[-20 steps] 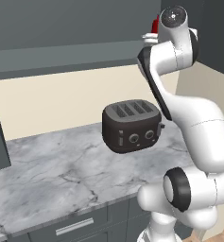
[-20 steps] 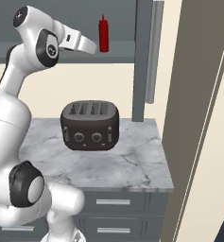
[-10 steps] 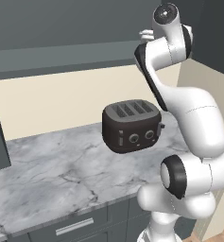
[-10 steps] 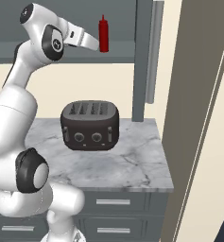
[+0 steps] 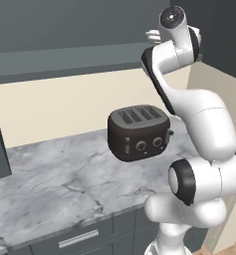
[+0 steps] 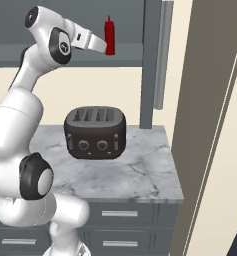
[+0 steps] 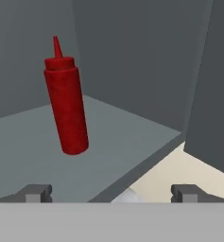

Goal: Take 2 condiments from the cabinet and move them on the counter near the stove.Make sure the condiments are lined up with each other, next to each other.

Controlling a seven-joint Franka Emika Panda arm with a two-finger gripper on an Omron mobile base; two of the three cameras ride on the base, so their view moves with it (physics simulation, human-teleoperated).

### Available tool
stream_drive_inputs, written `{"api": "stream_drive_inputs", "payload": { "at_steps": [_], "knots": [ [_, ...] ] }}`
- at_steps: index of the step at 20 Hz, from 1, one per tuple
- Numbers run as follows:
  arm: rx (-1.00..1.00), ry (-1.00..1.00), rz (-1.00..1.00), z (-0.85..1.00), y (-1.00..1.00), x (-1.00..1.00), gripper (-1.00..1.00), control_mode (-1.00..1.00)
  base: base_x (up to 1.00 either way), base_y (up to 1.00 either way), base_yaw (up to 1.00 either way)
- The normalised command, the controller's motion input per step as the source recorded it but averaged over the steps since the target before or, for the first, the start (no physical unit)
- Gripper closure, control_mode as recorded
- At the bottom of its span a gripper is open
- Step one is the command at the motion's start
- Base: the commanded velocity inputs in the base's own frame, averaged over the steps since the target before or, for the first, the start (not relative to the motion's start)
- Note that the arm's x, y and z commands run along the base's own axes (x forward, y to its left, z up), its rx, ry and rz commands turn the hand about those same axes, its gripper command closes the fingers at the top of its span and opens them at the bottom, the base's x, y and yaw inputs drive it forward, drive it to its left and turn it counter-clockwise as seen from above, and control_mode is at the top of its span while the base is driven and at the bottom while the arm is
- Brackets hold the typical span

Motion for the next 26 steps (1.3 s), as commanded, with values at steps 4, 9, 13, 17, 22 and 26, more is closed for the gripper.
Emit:
{"api": "stream_drive_inputs", "payload": {
  "at_steps": [4, 9, 13, 17, 22, 26],
  "knots": [
    [0.0, 0.0, 0.0, 0.02, -0.07, 0.1, -1.0, -1.0, 0.0, 0.0, 0.0],
    [0.0, 0.04, 0.0, 0.01, 0.0, 0.19, -1.0, -1.0, 0.0, 0.0, 0.0],
    [0.0, 0.03, 0.0, 0.0, 0.0, 0.24, -1.0, -1.0, 0.0, 0.0, 0.0],
    [0.0, 0.01, 0.0, 0.0, 0.0, 0.24, -1.0, -1.0, 0.0, 0.0, 0.0],
    [0.0, 0.0, 0.0, 0.0, 0.0, 0.26, -1.0, -1.0, 0.0, 0.0, 0.0],
    [0.0, 0.0, 0.0, 0.0, -0.01, 0.24, -1.0, -1.0, 0.0, 0.0, 0.0]
  ]
}}
